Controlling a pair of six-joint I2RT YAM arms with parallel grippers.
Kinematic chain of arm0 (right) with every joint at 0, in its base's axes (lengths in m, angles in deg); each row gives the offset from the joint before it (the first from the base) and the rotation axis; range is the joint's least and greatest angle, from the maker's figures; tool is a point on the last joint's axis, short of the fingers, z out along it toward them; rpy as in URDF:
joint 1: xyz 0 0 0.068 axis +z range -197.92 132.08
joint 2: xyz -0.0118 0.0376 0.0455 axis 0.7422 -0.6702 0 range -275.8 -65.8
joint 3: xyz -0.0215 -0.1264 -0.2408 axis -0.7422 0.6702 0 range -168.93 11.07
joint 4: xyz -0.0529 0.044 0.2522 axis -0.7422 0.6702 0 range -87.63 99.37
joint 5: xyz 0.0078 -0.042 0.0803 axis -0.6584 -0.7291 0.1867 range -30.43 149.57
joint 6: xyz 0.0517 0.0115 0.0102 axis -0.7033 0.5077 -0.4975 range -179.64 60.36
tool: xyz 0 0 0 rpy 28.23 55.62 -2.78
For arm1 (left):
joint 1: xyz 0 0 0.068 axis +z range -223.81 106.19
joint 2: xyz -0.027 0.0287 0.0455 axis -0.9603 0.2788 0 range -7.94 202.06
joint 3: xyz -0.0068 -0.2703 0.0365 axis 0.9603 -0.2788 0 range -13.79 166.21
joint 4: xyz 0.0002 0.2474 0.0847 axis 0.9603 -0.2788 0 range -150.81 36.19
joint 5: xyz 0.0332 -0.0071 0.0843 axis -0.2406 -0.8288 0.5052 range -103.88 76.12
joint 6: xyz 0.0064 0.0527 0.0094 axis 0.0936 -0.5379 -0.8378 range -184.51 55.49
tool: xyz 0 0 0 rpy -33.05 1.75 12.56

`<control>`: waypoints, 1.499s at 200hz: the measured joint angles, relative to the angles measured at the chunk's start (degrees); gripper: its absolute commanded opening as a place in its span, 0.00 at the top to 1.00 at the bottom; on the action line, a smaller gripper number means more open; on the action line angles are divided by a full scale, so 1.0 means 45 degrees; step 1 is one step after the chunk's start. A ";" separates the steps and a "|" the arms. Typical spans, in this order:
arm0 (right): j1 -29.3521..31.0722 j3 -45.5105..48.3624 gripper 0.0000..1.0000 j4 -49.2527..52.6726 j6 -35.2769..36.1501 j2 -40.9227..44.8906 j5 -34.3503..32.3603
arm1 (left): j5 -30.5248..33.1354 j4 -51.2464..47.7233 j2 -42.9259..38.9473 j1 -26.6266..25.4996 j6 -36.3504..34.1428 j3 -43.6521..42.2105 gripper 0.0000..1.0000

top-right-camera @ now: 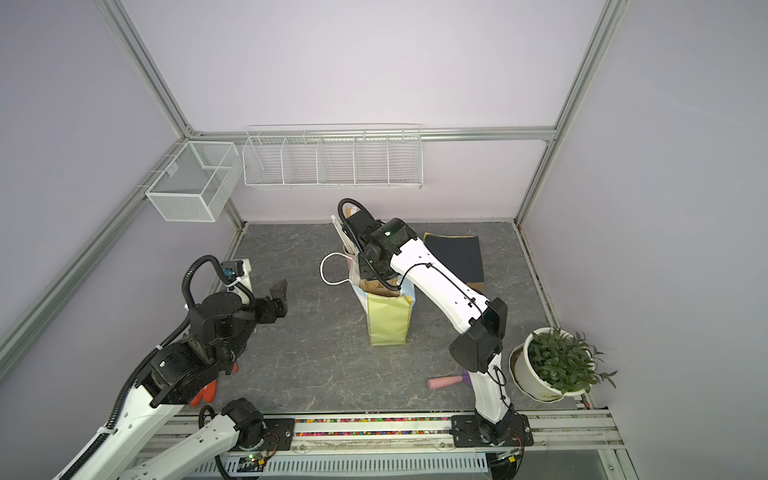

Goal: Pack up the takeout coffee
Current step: 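Lower the pulp carrier into the bag opening with the right gripper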

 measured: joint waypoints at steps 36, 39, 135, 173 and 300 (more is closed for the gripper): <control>0.0000 0.0364 0.68 -0.0141 -0.0058 0.0219 0.0010 | -0.0024 0.0000 0.0015 0.0005 0.0000 0.0000 0.11; 0.0000 0.0374 0.68 -0.0151 -0.0058 0.0253 0.0005 | -0.0034 0.0000 0.0019 0.0005 0.0000 0.0000 0.11; -0.0005 -0.0495 0.67 0.0826 0.0102 0.1044 -0.0141 | -0.0141 -0.0005 0.0136 0.0005 -0.0005 0.0000 0.10; -0.0005 -0.0826 0.67 0.1205 0.0238 0.1049 -0.0131 | -0.0146 -0.0029 0.0165 0.0000 -0.0039 0.0000 0.10; -0.0291 -0.0340 0.67 0.1409 0.0758 0.1025 -0.0019 | -0.0204 -0.0044 0.0243 0.0005 -0.0044 0.0000 0.10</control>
